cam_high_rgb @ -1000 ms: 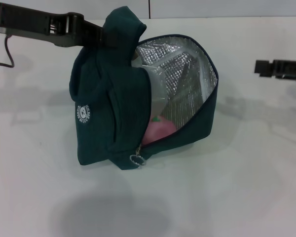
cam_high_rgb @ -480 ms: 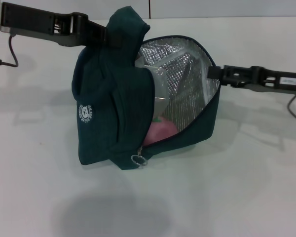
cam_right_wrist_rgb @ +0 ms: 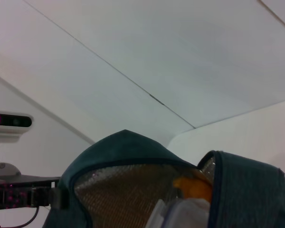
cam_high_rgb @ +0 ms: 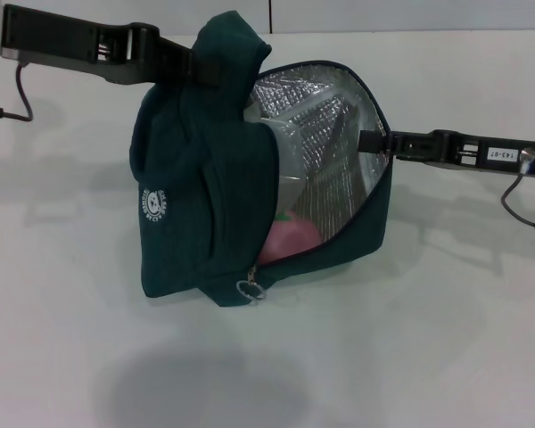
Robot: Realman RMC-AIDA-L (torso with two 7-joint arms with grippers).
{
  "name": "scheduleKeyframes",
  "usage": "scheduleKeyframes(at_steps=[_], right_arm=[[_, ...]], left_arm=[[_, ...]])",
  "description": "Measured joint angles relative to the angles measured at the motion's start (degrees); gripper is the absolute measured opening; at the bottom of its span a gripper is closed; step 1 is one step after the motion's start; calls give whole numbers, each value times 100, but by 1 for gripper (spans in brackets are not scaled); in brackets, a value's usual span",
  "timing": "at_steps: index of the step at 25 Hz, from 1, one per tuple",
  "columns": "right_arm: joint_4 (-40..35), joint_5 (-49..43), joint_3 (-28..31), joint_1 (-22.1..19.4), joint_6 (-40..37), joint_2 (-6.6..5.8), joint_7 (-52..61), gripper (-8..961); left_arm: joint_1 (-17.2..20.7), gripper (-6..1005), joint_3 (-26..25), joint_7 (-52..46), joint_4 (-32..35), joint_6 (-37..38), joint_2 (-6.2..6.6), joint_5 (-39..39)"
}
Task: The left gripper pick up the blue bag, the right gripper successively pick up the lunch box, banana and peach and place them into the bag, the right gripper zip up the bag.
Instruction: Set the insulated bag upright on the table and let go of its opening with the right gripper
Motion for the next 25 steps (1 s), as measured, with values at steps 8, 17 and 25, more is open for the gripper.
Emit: scheduleKeyframes(at_steps=[8,17,25], right_arm=[[12,77,-4,-3,-45,-2,-13,470],[18,174,-4,-8,-71,-2,-17,127],[-1,384,63,-71,-306,-33,-91,11]], left_arm=[[-2,42,6,2,0,8,-1,0],[15,42,15,2,0,13,-6,0],[-28,42,17,-22,0,109,-10,-25]])
